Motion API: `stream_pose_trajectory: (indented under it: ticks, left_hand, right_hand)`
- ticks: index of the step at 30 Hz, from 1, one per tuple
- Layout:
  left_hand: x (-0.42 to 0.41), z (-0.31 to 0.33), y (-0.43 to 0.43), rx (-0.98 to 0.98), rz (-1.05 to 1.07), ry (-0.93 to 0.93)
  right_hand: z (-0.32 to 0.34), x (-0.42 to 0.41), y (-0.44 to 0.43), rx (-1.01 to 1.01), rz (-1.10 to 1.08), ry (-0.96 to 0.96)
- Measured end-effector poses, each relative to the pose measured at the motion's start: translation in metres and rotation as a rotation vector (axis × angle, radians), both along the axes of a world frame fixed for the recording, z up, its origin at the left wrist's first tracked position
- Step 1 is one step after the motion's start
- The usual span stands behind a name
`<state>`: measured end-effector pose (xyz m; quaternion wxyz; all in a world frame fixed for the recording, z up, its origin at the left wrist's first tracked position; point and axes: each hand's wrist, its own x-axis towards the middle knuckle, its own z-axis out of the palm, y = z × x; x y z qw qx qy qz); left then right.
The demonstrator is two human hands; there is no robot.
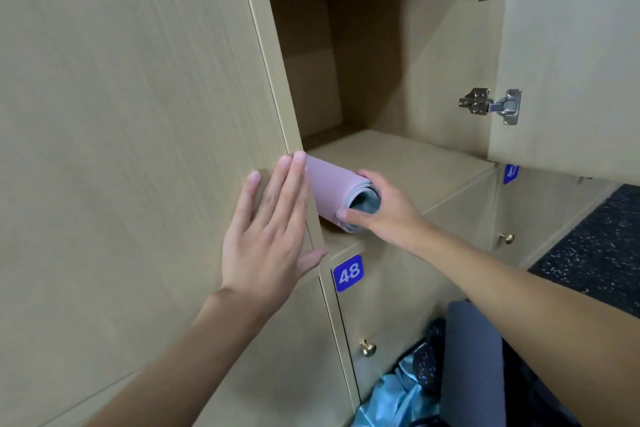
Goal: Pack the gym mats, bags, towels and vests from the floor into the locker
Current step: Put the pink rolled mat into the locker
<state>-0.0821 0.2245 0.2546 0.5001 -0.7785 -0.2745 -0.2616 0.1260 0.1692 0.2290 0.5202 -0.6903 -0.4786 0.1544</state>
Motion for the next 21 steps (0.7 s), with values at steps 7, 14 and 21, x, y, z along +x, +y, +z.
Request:
stream_pose_trajectory:
  ticks: [7, 14, 21]
  left_hand:
    - [-0.001, -0.002, 0.004, 0.038, -0.003, 0.011]
    - [-0.001, -0.004, 0.006, 0.038, -0.016, -0.003]
    - [0.000, -0.003, 0.004, 0.051, 0.000, 0.007]
  right_hand:
    - [-0.001, 0.006, 0.042, 0.033, 0.180, -0.006]
    - [-0.007, 0.028, 0.066, 0.050, 0.194, -0.022]
    - [-0.012, 0.026, 0.095, 0.124, 0.250, 0.008]
